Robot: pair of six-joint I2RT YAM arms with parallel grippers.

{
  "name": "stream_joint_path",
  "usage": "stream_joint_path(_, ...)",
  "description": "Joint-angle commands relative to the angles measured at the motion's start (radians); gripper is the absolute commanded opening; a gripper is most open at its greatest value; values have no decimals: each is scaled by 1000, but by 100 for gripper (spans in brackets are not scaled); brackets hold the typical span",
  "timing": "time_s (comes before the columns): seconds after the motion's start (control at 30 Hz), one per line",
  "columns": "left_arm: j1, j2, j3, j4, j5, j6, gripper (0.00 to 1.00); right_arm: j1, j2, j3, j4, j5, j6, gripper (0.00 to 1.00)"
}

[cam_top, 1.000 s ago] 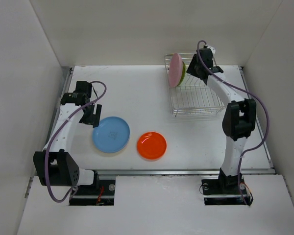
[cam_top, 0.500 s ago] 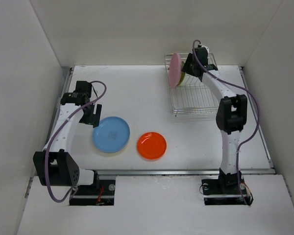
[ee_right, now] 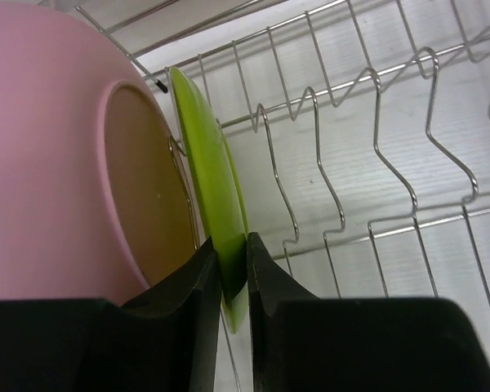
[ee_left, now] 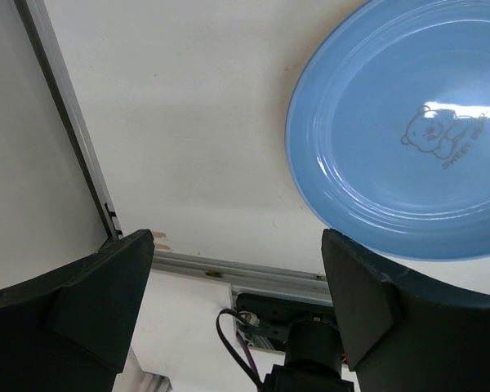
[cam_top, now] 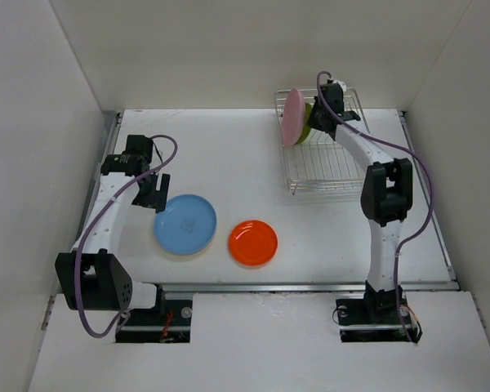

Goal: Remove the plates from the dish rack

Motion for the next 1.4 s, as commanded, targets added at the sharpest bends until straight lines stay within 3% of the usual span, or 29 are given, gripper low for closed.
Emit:
stream_joint_path(0.0,4,-32,30,-20,14,-10,81,14,-158,-41,51,110,39,0)
stream_joint_path(0.07,4,-41,30,-29,14,-10,81,37,-228,-32,42,202,16,0)
stream_joint_path(0.23,4,-92,39,-51,5,-1,81,106,-331,39,-46,618,-15,0)
stream_joint_path(0.3,4,-108,48,-63,5,-1,81,106,-394,39,-75,692,-15,0)
stream_joint_path(0.37,4,-136,48,-72,-5,8,81,106,-518,-72,-75,712,-15,0)
stream_joint_path(0.53,4,-182,48,-81,-14,8,82,187,-840,-447,85,455,-70,0)
stream_joint_path(0.6,4,-194,48,-81,-23,8,82,216,-911,-557,42,185,-84,0)
stream_joint_path(0.67,4,-222,28,-81,-23,8,86,259,-920,-611,-1,-62,-119,0)
stream_joint_path(0.8,4,-231,-13,-72,-12,-1,86,396,-911,-775,-40,-391,-217,0)
stream_joint_path(0.97,13,-240,-22,-72,-25,-1,88,471,-878,-884,-49,-515,-218,0)
stream_joint_path(1.17,13,-240,-22,-72,-25,-1,88,480,-844,-982,41,-535,-172,0)
stream_joint_path(1.37,13,-231,-22,-72,-25,-1,88,489,-697,-980,106,-509,-126,0)
